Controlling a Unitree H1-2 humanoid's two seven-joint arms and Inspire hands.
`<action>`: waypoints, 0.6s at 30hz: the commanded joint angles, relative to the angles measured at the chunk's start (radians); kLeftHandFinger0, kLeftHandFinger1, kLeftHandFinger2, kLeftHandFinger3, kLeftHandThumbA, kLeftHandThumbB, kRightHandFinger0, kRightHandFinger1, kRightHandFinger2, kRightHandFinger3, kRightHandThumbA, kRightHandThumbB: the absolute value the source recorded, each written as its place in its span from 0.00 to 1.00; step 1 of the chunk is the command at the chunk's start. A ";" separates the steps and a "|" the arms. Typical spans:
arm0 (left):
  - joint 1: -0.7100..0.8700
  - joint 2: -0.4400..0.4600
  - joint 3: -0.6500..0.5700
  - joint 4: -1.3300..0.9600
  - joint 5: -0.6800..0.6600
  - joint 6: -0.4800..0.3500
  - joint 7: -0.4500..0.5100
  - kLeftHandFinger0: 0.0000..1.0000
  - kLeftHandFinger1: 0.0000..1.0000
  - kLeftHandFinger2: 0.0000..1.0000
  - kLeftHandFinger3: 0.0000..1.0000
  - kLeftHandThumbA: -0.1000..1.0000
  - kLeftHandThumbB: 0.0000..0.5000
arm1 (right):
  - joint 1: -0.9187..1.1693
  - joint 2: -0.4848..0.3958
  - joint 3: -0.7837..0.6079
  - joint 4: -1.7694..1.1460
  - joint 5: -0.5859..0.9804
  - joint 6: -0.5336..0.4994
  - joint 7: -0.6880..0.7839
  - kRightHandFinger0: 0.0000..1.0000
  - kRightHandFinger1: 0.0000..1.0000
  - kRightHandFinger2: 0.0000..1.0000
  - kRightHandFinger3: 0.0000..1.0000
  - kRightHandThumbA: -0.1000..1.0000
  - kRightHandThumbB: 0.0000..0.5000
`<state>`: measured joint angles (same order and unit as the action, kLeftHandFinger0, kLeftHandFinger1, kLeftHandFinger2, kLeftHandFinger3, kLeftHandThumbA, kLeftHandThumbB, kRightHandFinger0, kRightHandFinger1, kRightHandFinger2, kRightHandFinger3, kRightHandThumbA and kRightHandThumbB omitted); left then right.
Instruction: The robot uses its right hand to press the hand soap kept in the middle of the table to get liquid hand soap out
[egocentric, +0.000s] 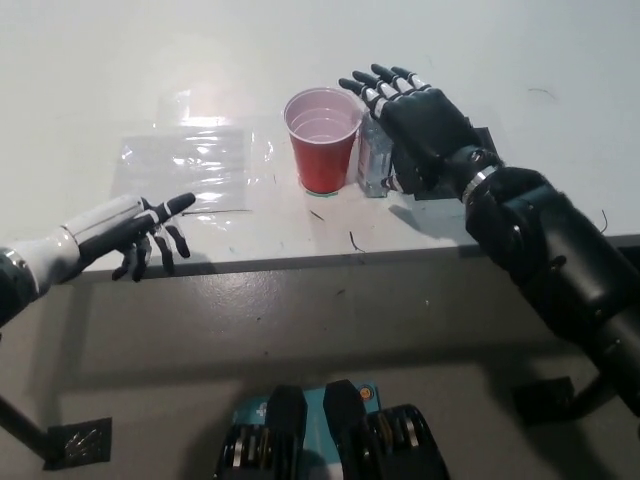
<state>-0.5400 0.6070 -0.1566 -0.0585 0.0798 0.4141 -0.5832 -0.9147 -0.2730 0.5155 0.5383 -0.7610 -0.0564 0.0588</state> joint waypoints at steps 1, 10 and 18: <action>-0.002 0.029 0.009 -0.040 -0.004 -0.001 -0.005 0.11 0.17 0.35 0.60 1.00 0.43 | -0.066 -0.041 -0.040 -0.069 0.058 0.043 0.149 1.00 1.00 1.00 1.00 1.00 0.96; 0.045 0.028 0.015 -0.050 -0.011 0.015 -0.005 0.14 0.20 0.37 0.60 1.00 0.48 | -0.148 -0.036 -0.094 -0.149 0.077 0.049 0.198 1.00 1.00 1.00 1.00 1.00 0.97; 0.070 0.030 0.019 -0.051 -0.005 -0.003 0.002 0.14 0.19 0.36 0.61 1.00 0.50 | -0.159 -0.044 -0.172 -0.251 0.104 0.086 0.208 1.00 1.00 1.00 1.00 1.00 0.97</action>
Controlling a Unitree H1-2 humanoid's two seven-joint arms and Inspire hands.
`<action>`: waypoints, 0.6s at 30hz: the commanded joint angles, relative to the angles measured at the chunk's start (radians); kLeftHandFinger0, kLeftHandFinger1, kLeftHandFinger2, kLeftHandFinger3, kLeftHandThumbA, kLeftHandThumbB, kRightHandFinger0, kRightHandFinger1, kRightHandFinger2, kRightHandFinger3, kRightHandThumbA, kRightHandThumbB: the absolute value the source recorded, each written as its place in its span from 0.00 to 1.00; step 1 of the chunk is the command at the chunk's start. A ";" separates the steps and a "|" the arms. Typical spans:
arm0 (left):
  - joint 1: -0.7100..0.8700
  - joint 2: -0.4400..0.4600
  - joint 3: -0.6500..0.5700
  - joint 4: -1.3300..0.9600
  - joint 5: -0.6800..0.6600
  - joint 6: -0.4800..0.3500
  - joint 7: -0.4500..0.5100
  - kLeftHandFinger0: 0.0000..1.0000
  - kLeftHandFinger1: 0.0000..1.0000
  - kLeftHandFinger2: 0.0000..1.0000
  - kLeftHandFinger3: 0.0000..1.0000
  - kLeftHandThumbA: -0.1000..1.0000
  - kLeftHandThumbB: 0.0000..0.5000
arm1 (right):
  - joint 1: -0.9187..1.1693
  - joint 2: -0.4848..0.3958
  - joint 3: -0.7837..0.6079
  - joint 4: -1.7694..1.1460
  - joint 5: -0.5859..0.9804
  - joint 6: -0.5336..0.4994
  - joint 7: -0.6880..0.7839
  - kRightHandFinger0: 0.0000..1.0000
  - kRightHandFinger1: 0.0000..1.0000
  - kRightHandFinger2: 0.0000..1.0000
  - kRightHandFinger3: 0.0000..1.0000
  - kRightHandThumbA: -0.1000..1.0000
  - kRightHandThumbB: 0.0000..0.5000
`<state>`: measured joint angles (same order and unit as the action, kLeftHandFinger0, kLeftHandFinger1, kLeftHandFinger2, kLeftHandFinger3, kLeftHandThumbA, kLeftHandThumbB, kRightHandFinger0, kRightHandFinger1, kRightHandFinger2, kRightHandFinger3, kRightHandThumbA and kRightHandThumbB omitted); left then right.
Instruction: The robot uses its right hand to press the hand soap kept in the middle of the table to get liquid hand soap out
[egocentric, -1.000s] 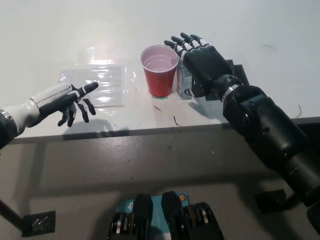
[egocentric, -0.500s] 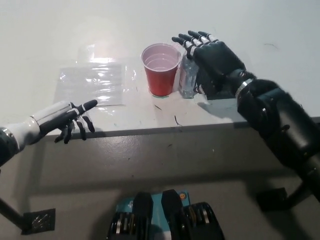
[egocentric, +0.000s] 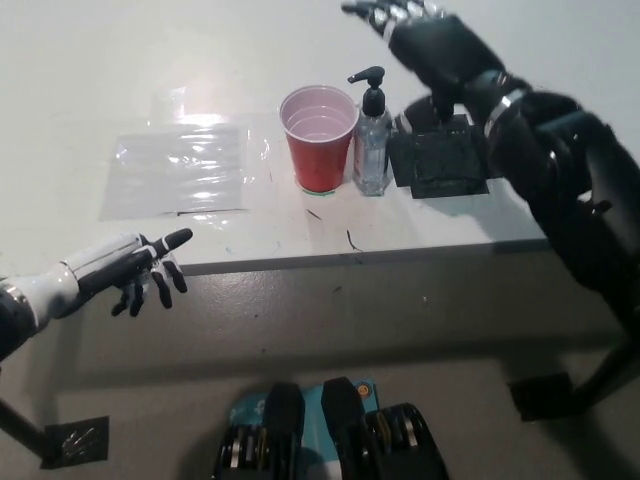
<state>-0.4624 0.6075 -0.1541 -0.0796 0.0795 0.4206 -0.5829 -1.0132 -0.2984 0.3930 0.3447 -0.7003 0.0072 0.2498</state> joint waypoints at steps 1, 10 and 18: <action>-0.007 0.029 0.017 -0.030 -0.005 -0.008 0.002 0.14 0.19 0.36 0.61 1.00 0.50 | -0.060 -0.018 -0.053 -0.059 0.042 0.023 0.019 1.00 1.00 1.00 1.00 1.00 0.97; 0.010 0.029 0.033 -0.036 -0.015 0.004 0.005 0.16 0.22 0.39 0.62 1.00 0.43 | 0.076 -0.105 -0.178 -0.262 0.106 0.065 0.051 1.00 1.00 1.00 1.00 1.00 0.97; 0.014 0.029 0.037 -0.028 -0.002 -0.017 0.014 0.11 0.17 0.34 0.62 1.00 0.51 | 0.302 -0.157 -0.334 -0.437 0.218 0.102 0.047 1.00 1.00 1.00 1.00 1.00 1.00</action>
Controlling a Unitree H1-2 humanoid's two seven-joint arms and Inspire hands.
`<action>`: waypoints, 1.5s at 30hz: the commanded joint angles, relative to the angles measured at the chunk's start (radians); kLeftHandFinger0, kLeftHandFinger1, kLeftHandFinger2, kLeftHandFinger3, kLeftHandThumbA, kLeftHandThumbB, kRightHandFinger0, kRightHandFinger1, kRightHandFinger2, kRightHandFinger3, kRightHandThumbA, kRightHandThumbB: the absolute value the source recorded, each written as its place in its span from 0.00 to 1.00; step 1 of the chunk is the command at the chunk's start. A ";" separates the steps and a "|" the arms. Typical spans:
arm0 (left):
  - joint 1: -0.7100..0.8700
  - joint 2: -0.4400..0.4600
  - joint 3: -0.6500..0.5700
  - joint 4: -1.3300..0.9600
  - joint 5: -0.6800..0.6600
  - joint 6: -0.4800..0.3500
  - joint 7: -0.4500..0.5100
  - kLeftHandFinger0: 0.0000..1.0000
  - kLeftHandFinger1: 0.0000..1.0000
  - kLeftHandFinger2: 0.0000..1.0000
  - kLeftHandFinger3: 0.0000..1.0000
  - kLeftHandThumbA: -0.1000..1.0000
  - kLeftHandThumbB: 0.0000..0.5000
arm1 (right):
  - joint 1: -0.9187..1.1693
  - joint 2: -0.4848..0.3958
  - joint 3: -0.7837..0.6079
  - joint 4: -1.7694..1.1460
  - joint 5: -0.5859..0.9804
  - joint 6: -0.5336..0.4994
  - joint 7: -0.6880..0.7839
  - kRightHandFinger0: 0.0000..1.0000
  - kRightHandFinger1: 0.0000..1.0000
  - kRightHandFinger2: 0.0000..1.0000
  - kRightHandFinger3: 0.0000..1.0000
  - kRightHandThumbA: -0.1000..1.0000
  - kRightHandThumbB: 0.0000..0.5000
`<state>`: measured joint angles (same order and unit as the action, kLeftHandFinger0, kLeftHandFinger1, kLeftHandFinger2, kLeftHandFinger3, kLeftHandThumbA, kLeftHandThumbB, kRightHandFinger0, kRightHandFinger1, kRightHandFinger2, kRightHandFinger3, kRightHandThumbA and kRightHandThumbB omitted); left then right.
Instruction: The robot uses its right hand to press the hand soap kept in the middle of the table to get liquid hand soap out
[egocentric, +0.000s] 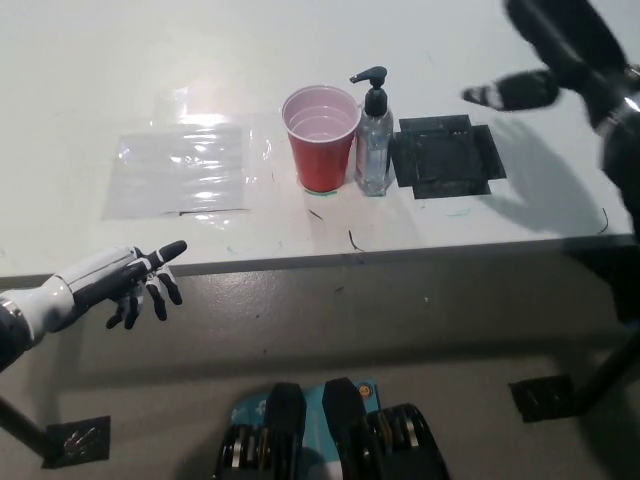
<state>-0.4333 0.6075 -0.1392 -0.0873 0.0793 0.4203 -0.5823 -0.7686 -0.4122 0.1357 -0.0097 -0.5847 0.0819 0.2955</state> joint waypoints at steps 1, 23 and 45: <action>-0.016 0.028 0.022 -0.024 -0.001 -0.014 0.014 0.11 0.17 0.34 0.61 1.00 0.46 | 0.090 -0.041 -0.099 -0.105 0.118 0.026 -0.003 1.00 1.00 1.00 1.00 1.00 1.00; -0.010 0.002 0.056 -0.017 -0.001 -0.002 0.034 0.11 0.17 0.33 0.63 1.00 0.34 | 0.577 0.129 -0.397 -0.068 0.507 -0.002 -0.052 1.00 1.00 1.00 1.00 1.00 0.75; -0.015 -0.019 0.070 -0.009 -0.003 -0.009 0.056 0.11 0.16 0.34 0.64 1.00 0.29 | 0.556 0.150 -0.485 0.001 0.642 0.137 -0.093 0.73 0.78 0.87 0.99 1.00 0.43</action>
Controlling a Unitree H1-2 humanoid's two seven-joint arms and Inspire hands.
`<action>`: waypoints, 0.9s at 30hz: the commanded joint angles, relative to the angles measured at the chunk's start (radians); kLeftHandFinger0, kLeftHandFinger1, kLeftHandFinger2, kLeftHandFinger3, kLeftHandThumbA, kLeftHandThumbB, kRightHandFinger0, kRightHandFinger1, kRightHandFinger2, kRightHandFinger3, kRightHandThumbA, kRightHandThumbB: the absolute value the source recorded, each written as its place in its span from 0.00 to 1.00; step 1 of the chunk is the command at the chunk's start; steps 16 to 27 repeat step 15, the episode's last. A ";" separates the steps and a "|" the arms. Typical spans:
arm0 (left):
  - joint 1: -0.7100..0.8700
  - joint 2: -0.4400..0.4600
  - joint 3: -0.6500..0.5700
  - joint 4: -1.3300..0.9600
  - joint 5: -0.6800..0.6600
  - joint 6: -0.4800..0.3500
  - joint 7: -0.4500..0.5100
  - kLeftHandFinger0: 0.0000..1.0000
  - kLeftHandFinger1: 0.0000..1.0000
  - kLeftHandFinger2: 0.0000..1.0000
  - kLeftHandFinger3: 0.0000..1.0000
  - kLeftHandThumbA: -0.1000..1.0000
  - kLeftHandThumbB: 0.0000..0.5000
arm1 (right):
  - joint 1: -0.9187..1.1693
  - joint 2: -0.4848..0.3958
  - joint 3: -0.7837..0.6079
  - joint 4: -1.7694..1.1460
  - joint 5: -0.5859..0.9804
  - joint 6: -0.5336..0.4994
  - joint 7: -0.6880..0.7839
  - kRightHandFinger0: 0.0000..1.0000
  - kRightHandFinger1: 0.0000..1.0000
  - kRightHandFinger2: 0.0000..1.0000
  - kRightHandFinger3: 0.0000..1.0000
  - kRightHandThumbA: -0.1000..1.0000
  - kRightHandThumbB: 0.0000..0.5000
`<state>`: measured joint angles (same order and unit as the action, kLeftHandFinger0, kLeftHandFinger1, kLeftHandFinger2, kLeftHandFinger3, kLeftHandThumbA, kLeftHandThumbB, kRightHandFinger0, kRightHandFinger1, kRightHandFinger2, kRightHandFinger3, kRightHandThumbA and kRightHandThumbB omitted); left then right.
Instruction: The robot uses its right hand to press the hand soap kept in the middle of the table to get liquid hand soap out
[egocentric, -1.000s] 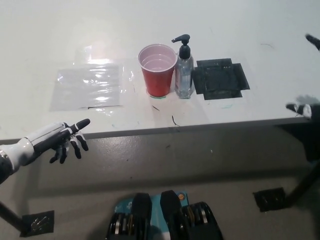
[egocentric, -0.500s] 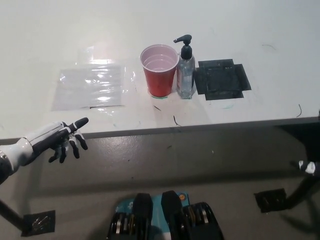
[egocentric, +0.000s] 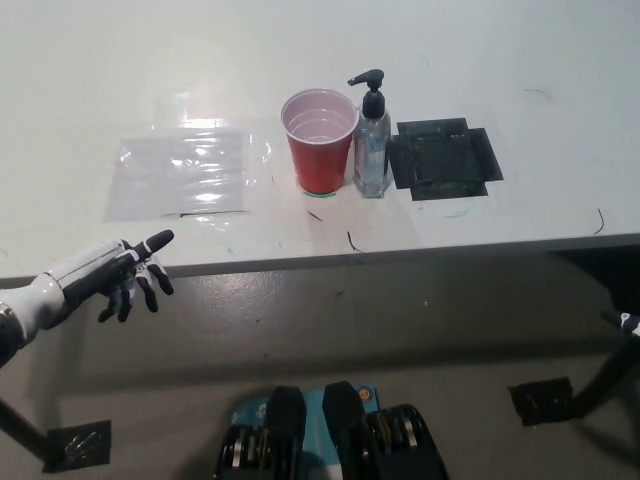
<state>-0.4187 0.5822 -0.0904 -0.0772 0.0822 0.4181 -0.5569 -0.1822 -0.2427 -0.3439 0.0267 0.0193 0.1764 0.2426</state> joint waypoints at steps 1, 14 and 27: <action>-0.031 0.006 0.023 -0.021 -0.004 -0.002 0.033 0.12 0.17 0.35 0.66 1.00 0.25 | -0.039 -0.023 -0.003 -0.034 0.038 0.049 -0.042 0.72 0.78 0.87 0.99 1.00 0.45; -0.027 -0.003 0.015 -0.013 0.035 0.012 0.072 0.17 0.24 0.39 0.65 0.77 0.15 | -0.061 -0.058 0.008 -0.052 0.063 0.175 -0.033 0.61 0.65 0.79 0.96 0.92 0.18; -0.027 -0.003 0.015 -0.013 0.035 0.012 0.072 0.17 0.24 0.39 0.65 0.77 0.15 | -0.061 -0.058 0.008 -0.052 0.063 0.175 -0.033 0.61 0.65 0.79 0.96 0.92 0.18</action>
